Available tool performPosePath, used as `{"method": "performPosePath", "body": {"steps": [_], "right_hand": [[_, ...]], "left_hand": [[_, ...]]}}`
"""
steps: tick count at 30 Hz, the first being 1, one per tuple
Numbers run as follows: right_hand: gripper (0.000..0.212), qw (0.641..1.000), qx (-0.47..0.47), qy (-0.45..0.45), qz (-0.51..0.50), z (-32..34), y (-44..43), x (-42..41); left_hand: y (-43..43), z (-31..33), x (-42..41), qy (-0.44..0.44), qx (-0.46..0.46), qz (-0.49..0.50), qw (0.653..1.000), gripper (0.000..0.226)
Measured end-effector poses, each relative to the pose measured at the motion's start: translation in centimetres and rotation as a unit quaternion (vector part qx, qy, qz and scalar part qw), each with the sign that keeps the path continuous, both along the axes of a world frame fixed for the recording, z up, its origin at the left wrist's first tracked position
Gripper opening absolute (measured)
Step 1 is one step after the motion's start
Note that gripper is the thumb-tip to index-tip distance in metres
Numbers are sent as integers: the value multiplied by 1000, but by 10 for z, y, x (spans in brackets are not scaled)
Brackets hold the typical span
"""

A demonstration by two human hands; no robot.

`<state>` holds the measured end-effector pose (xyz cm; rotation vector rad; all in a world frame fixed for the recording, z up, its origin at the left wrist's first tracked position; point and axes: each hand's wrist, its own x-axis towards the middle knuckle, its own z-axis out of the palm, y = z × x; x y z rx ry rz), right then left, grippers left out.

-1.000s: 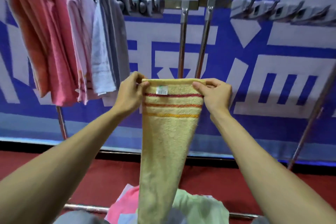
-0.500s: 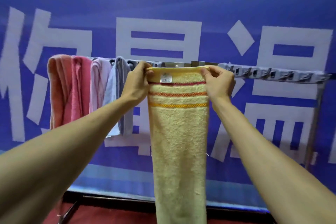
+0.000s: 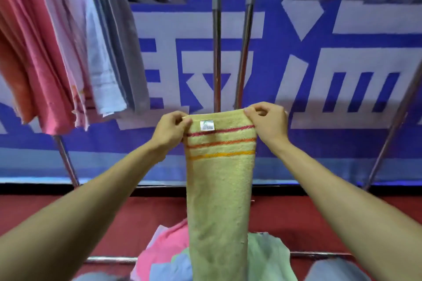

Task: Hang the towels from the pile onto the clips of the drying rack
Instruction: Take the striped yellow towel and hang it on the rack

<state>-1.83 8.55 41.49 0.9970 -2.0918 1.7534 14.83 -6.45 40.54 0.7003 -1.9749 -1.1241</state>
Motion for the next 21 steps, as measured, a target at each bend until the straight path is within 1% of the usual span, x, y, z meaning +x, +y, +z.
{"method": "performPosePath", "body": {"steps": [2, 4, 6, 8, 10, 13, 15, 17, 21], "right_hand": [[9, 997, 18, -68, -9, -46, -3, -3], [11, 989, 30, -144, -10, -83, -7, -5], [15, 976, 32, -217, -9, -117, -10, -7], [15, 965, 33, -260, -16, -146, -12, -10], [14, 959, 48, -280, -11, -166, -14, -12], [14, 950, 65, -303, 40, -176, -26, -10], [14, 940, 66, -324, 88, -173, -36, 0], [17, 929, 54, -343, 129, -169, -41, 13], [27, 936, 60, -312, 153, -164, -40, 26]], "left_hand": [[5, -39, -5, -14, 62, -8, 998, 23], [10, -75, -11, -18, 149, -20, 988, 22], [16, -105, -17, -9, 267, -31, 963, 20], [22, -129, -20, 10, 370, -26, 928, 18], [27, -150, -23, 18, 417, -22, 908, 16], [29, -161, -29, 57, 467, -10, 882, 8], [29, -156, -33, 84, 472, -15, 877, 5], [29, -147, -33, 91, 443, -23, 891, 7], [34, -142, -27, 78, 371, 8, 925, 3]]}}
